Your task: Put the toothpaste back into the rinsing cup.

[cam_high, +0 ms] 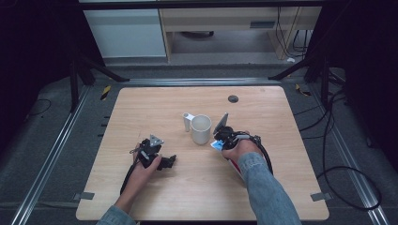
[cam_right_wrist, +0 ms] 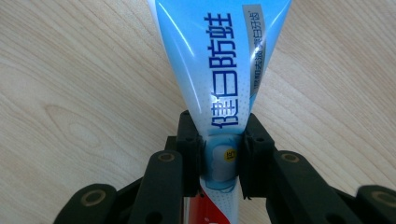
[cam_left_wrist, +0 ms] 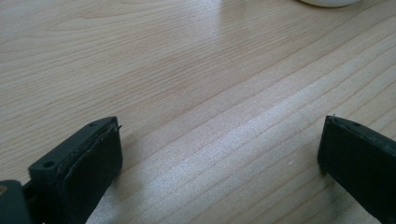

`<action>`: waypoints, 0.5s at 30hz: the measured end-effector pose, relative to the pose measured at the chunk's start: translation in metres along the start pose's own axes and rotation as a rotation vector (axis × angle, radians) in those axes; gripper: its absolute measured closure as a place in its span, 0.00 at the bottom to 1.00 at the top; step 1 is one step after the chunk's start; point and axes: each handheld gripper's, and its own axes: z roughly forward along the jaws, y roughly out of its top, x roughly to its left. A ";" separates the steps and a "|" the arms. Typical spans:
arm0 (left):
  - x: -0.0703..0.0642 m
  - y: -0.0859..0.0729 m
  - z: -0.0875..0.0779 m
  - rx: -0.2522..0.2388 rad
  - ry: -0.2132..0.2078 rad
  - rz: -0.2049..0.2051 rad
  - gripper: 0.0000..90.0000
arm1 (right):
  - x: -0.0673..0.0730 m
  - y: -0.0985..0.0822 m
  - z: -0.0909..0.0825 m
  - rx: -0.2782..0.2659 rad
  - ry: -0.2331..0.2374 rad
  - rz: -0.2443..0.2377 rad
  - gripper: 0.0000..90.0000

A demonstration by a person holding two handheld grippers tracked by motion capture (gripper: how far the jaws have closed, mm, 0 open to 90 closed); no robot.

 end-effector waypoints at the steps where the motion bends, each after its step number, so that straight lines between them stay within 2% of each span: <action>1: 0.000 0.000 0.000 0.000 -0.001 0.000 0.00 | -0.001 -0.001 -0.001 -0.003 -0.003 -0.006 0.81; 2: 0.000 0.000 0.000 0.000 0.000 0.000 0.00 | -0.002 -0.002 -0.002 -0.005 -0.008 -0.016 0.81; 3: 0.000 0.000 0.000 0.000 0.000 0.000 0.00 | -0.002 -0.002 -0.004 0.000 -0.008 -0.001 0.81; 7: 0.000 0.000 0.000 0.000 -0.001 0.000 0.00 | -0.003 -0.004 -0.008 -0.003 -0.015 -0.003 0.81; 11: 0.000 0.000 0.000 0.000 -0.001 0.000 0.00 | -0.007 -0.010 -0.014 -0.052 -0.025 0.000 0.82; 15: 0.000 0.000 0.000 -0.001 0.000 0.000 0.00 | -0.011 -0.017 -0.022 -0.104 -0.025 0.024 0.82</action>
